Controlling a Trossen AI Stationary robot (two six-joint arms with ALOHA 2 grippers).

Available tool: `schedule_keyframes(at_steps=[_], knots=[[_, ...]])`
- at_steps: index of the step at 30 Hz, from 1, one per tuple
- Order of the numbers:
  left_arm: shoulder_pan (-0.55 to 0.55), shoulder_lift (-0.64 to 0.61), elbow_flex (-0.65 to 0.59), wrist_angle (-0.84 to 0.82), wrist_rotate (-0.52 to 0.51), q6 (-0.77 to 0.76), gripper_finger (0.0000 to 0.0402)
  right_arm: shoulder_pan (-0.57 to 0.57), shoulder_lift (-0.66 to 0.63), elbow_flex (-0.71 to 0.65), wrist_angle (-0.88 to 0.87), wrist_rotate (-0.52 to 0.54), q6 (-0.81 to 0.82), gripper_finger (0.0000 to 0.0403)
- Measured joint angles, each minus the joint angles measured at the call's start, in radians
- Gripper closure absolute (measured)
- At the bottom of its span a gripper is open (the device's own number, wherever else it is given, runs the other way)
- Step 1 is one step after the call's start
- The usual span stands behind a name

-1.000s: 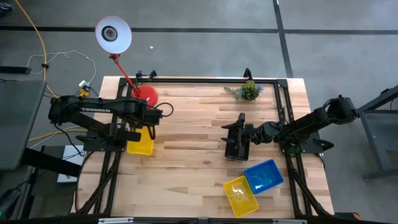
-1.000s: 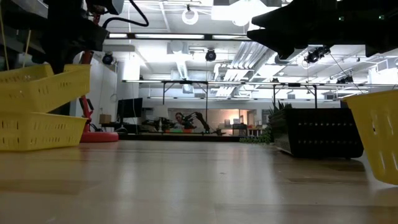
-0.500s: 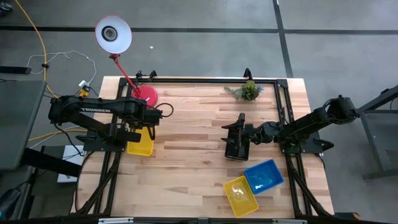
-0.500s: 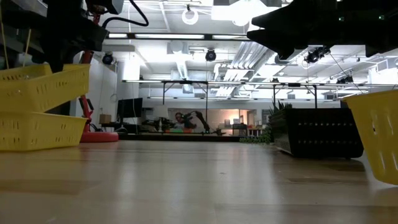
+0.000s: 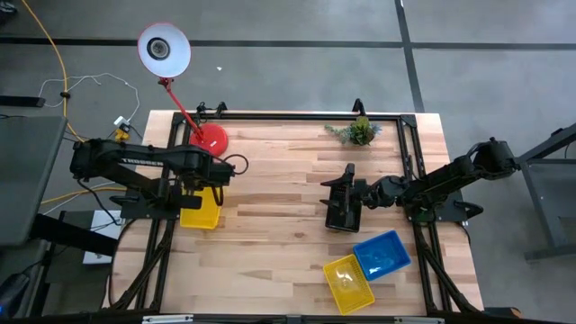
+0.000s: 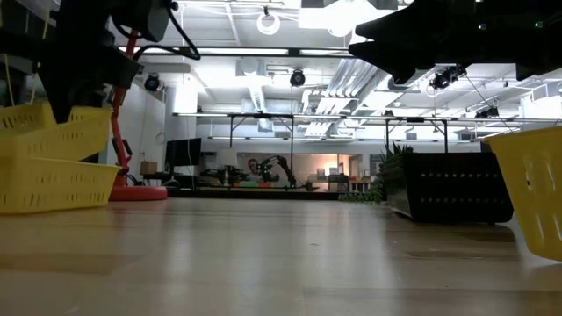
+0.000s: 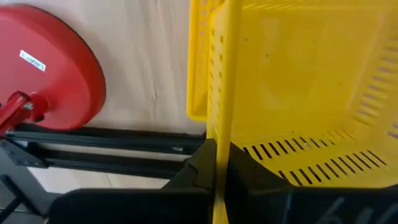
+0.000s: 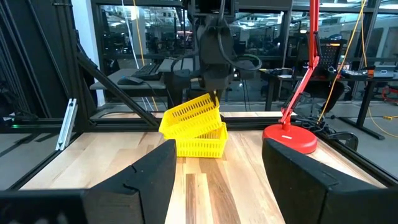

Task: Stack baskets by color
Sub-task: Stack the bottom left yellow basket on the top yellow basket

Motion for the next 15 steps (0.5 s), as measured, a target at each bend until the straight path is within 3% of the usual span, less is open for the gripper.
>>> schedule_keyframes(at_steps=[15], knots=[[0.000,0.000,-0.021,0.141,0.045,0.011,0.0401,0.000,0.000,0.000,0.000,0.003,-0.010,0.0178]])
